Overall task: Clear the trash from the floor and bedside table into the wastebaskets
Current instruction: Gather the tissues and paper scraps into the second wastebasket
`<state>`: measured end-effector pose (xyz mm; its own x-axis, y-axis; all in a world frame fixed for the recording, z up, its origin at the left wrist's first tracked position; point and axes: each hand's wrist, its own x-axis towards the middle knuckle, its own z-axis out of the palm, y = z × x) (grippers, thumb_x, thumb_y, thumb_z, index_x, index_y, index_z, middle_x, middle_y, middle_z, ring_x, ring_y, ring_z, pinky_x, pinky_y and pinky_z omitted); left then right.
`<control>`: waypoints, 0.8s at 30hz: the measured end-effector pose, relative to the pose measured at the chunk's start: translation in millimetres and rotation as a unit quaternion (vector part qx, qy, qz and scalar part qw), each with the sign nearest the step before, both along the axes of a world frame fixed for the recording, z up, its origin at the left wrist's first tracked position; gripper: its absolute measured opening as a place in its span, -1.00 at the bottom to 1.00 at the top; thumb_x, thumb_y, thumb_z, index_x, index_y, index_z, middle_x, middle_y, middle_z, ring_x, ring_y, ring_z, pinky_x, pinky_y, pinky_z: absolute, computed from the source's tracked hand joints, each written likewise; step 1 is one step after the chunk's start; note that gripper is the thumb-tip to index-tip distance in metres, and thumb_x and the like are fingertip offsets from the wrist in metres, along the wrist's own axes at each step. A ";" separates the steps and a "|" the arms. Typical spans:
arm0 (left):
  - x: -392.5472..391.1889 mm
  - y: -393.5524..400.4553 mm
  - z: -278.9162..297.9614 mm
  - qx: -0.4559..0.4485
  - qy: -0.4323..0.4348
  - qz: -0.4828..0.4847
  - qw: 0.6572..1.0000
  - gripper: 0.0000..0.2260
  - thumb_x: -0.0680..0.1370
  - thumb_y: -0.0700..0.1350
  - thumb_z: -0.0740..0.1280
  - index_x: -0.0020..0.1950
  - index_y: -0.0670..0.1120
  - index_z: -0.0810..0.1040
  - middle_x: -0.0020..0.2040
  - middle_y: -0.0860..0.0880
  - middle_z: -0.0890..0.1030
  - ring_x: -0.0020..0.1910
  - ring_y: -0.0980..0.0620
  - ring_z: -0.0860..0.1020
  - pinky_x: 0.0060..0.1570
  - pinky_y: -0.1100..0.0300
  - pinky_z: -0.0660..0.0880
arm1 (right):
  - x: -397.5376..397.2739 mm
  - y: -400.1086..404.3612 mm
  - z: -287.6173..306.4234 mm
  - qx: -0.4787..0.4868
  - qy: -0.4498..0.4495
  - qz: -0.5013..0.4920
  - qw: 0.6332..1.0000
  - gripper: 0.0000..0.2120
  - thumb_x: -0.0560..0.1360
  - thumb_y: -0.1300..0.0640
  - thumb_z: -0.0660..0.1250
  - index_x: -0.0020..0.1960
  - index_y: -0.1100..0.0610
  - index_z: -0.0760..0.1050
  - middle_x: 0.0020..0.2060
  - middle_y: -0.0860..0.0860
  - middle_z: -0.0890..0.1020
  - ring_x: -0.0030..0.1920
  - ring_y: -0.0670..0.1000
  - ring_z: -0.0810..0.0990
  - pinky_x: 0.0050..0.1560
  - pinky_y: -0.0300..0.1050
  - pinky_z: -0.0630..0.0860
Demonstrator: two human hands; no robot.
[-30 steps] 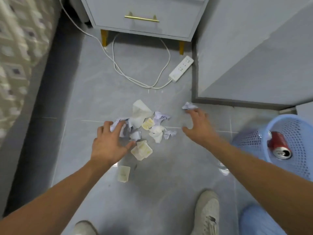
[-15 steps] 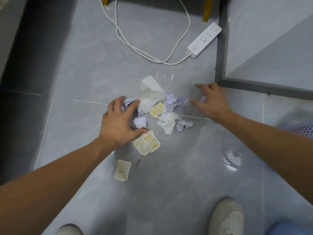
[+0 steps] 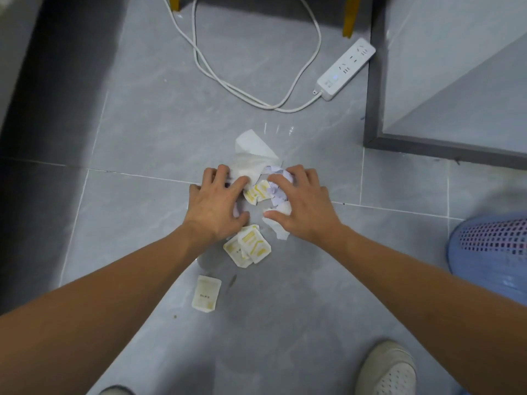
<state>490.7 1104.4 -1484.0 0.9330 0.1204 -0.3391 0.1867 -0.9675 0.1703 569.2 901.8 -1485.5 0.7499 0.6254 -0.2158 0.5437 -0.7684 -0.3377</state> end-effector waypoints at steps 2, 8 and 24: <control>-10.0 2.9 -3.0 0.004 -0.016 -0.006 1.000 -0.57 0.43 0.15 0.37 0.26 0.10 0.42 0.25 -0.07 0.33 0.20 -0.16 0.32 -0.03 -0.09 0.44 | -7.6 -10.6 -4.9 0.009 -0.004 -0.003 1.000 -0.45 0.42 -0.24 0.41 0.34 -0.12 0.39 0.24 0.04 0.39 0.20 0.16 0.38 -0.07 0.15 0.55; -34.9 8.6 -13.0 0.002 -0.073 0.003 0.997 -0.83 0.47 -0.06 0.37 0.04 -0.04 0.50 0.09 -0.07 0.44 0.03 -0.15 0.39 -0.26 -0.02 0.44 | -22.7 -36.9 -11.9 0.039 0.001 -0.006 0.999 -0.75 0.54 0.01 0.37 0.18 -0.02 0.42 0.17 0.06 0.40 0.05 0.11 0.47 -0.33 0.03 0.59; -64.7 -2.3 113.7 -0.076 -0.133 -0.024 0.988 -0.93 0.44 -0.22 0.39 -0.15 -0.09 0.53 -0.15 0.03 0.53 -0.08 -0.05 0.44 -0.38 0.17 0.32 | -51.7 -75.3 99.9 0.176 0.055 -0.189 0.965 -0.83 0.43 0.24 0.41 -0.06 0.03 0.50 0.08 -0.05 0.46 0.04 0.04 0.59 -0.01 -0.08 0.54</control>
